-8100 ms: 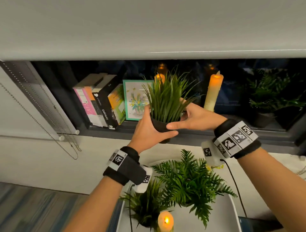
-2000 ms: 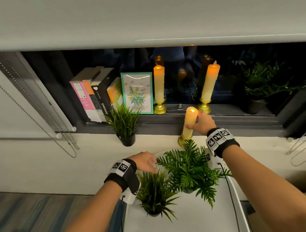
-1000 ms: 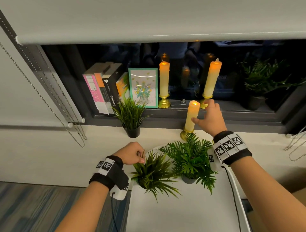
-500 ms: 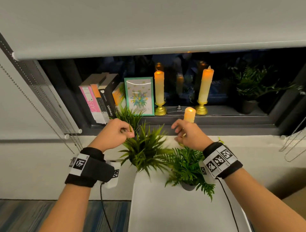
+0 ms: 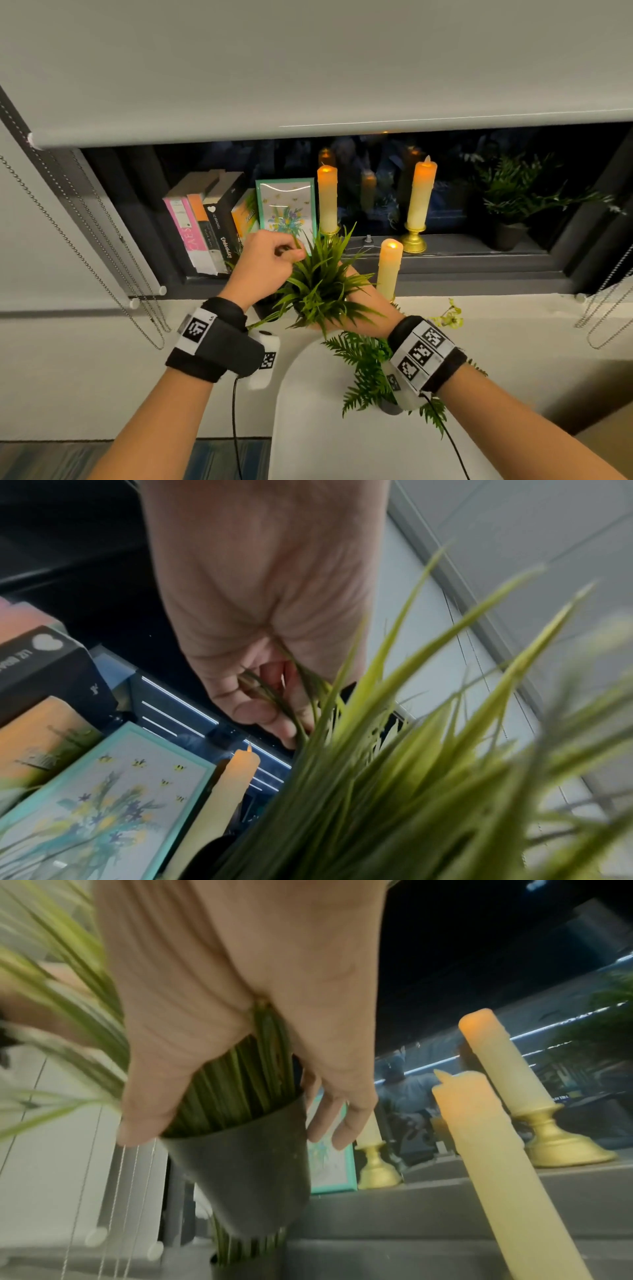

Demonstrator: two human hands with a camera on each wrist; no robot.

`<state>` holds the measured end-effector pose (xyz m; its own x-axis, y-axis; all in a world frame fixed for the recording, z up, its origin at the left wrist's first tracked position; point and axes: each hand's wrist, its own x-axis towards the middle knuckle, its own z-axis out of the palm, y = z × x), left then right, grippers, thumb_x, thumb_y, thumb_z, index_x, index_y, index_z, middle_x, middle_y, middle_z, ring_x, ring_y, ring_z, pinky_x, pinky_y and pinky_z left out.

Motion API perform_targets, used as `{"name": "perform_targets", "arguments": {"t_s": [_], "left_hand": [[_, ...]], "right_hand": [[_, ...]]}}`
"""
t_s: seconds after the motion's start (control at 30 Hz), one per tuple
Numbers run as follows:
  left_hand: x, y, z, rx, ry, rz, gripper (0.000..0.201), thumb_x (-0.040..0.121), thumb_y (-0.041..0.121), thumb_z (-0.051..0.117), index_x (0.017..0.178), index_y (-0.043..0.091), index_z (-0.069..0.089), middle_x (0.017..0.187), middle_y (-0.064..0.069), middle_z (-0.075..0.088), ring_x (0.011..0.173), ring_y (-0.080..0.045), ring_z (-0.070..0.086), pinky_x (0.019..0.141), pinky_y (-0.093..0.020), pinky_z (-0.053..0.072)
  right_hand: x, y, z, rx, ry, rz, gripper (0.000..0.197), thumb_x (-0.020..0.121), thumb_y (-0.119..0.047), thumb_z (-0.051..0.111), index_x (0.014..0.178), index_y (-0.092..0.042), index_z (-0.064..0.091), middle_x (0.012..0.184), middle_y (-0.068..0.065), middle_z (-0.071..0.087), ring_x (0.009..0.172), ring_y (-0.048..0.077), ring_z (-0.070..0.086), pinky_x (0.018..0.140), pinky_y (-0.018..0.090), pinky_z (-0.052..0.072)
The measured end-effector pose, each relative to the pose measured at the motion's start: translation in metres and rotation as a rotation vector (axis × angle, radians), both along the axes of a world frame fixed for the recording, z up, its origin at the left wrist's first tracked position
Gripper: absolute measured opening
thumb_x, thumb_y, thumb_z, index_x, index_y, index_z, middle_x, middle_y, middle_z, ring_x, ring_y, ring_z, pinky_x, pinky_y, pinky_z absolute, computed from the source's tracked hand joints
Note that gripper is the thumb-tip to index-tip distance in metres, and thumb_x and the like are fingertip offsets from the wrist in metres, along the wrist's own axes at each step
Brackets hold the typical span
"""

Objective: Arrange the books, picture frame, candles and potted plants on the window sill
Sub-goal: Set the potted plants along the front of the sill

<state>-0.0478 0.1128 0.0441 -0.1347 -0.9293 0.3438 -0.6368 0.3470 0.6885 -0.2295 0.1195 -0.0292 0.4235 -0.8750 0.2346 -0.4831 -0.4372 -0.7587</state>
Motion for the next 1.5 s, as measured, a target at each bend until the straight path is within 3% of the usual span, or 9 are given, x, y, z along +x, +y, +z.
{"name": "perform_targets", "arguments": {"t_s": [0.13, 0.23, 0.37, 0.53, 0.73, 0.9, 1.0, 1.23, 1.5], "left_hand": [[-0.006, -0.006, -0.004, -0.036, -0.048, -0.012, 0.024, 0.086, 0.01, 0.068, 0.062, 0.013, 0.063, 0.057, 0.006, 0.056, 0.054, -0.005, 0.046, 0.056, -0.013, 0.037], [-0.008, -0.01, -0.009, -0.024, -0.058, -0.042, 0.022, 0.086, 0.011, 0.068, 0.064, 0.008, 0.066, 0.061, 0.002, 0.06, 0.058, -0.009, 0.05, 0.06, -0.021, 0.041], [0.001, -0.022, -0.013, -0.027, 0.036, -0.051, 0.017, 0.088, 0.019, 0.067, 0.074, 0.01, 0.072, 0.078, -0.004, 0.071, 0.075, -0.016, 0.064, 0.074, -0.027, 0.051], [0.036, -0.038, -0.037, 0.032, 0.082, 0.041, 0.033, 0.1, 0.034, 0.043, 0.12, 0.015, 0.062, 0.106, -0.003, 0.067, 0.09, -0.016, 0.065, 0.084, -0.035, 0.054], [0.065, -0.047, -0.085, 0.063, 0.024, 0.24, 0.037, 0.1, 0.039, 0.038, 0.123, 0.015, 0.053, 0.119, -0.006, 0.054, 0.1, -0.017, 0.054, 0.091, -0.038, 0.047], [0.073, -0.044, -0.117, -0.003, 0.131, 0.422, 0.034, 0.09, 0.052, 0.054, 0.102, 0.021, 0.044, 0.104, -0.005, 0.05, 0.086, -0.022, 0.058, 0.077, -0.042, 0.053], [0.075, -0.043, -0.13, -0.018, 0.179, 0.538, 0.06, 0.068, 0.057, 0.076, 0.091, 0.017, 0.037, 0.092, -0.005, 0.044, 0.078, -0.024, 0.051, 0.065, -0.034, 0.046], [0.07, -0.054, -0.154, 0.1, 0.028, 0.67, 0.101, 0.039, 0.07, 0.082, 0.114, 0.015, 0.041, 0.111, -0.002, 0.043, 0.103, -0.026, 0.051, 0.092, -0.045, 0.045], [0.055, -0.076, -0.171, 0.419, -0.234, 0.605, 0.119, 0.047, 0.075, 0.074, 0.137, 0.008, 0.036, 0.137, -0.012, 0.043, 0.13, -0.032, 0.039, 0.103, -0.052, 0.035]], "right_hand": [[0.007, 0.001, -0.01, 0.185, -0.172, -0.037, 0.026, 0.102, -0.005, 0.035, 0.121, -0.006, 0.051, 0.11, 0.004, 0.058, 0.08, -0.005, 0.064, 0.086, 0.031, 0.054], [0.009, 0.003, -0.014, 0.238, -0.242, -0.056, 0.024, 0.098, -0.029, 0.041, 0.096, -0.016, 0.061, 0.092, 0.007, 0.063, 0.079, 0.019, 0.067, 0.072, 0.037, 0.058], [-0.001, -0.042, -0.068, -0.058, 0.07, -0.276, 0.023, 0.075, -0.041, 0.052, 0.097, -0.047, 0.056, 0.116, 0.016, 0.057, 0.11, 0.043, 0.055, 0.09, 0.057, 0.051], [-0.004, -0.056, -0.036, 0.004, 0.161, -0.339, 0.059, 0.054, -0.06, 0.075, 0.103, -0.033, 0.056, 0.093, -0.017, 0.059, 0.096, 0.012, 0.058, 0.081, 0.032, 0.052], [-0.011, -0.066, -0.028, 0.132, 0.097, -0.427, 0.048, 0.055, -0.036, 0.083, 0.096, -0.02, 0.064, 0.08, -0.014, 0.066, 0.071, 0.0, 0.061, 0.054, 0.0, 0.039], [-0.006, -0.071, -0.041, 0.194, 0.079, -0.525, 0.054, 0.062, -0.033, 0.085, 0.107, -0.013, 0.064, 0.088, -0.007, 0.063, 0.086, 0.012, 0.061, 0.074, 0.018, 0.046], [-0.002, -0.076, -0.05, 0.264, 0.059, -0.566, 0.06, 0.061, -0.037, 0.086, 0.11, -0.013, 0.061, 0.094, -0.003, 0.066, 0.093, 0.015, 0.063, 0.083, 0.023, 0.051], [0.011, -0.09, -0.067, 0.367, 0.103, -0.629, 0.083, 0.055, -0.051, 0.084, 0.122, -0.015, 0.051, 0.116, -0.002, 0.059, 0.112, 0.022, 0.057, 0.097, 0.028, 0.048], [0.018, -0.104, -0.079, 0.423, 0.248, -0.586, 0.086, 0.061, -0.04, 0.085, 0.133, -0.012, 0.046, 0.134, 0.01, 0.04, 0.124, 0.028, 0.047, 0.108, 0.033, 0.038]]}}
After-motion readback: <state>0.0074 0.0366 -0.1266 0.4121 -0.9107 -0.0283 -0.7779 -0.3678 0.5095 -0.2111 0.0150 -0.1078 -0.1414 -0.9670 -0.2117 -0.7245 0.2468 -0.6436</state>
